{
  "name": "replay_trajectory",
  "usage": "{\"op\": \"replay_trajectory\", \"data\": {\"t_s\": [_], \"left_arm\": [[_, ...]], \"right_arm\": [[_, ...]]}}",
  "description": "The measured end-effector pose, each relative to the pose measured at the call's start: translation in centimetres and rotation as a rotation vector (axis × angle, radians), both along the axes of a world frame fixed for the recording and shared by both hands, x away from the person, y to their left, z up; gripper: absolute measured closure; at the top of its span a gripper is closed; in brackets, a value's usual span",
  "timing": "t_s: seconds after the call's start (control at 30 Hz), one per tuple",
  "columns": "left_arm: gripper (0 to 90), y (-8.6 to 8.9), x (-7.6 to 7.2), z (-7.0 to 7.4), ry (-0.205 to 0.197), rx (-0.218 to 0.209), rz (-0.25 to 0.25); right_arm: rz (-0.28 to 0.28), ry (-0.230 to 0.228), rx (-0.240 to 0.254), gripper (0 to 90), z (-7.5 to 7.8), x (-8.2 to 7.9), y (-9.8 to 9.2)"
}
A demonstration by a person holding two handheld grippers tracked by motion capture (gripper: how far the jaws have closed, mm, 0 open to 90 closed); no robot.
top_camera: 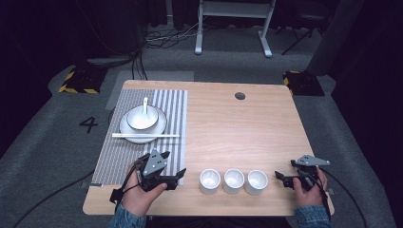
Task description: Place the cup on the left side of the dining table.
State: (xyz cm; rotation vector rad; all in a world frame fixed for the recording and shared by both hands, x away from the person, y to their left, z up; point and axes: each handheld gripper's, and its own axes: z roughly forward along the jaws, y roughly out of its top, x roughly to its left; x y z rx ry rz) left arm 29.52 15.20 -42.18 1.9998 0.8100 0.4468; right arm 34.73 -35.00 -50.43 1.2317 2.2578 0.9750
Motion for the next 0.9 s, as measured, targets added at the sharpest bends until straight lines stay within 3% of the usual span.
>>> {"op": "replay_trajectory", "data": {"t_s": [0.53, 0.9], "left_arm": [[19.3, -4.5, 0.1, 0.8, -0.015, -0.019, -0.103], [18.1, -6.9, -0.2, -0.5, 0.017, -0.021, -0.181]], "right_arm": [[0.001, 0.0, 0.0, 12.0, 0.0, 0.0, 0.0], [0.001, 0.0, 0.0, 12.0, 0.0, 0.0, 0.0]]}}
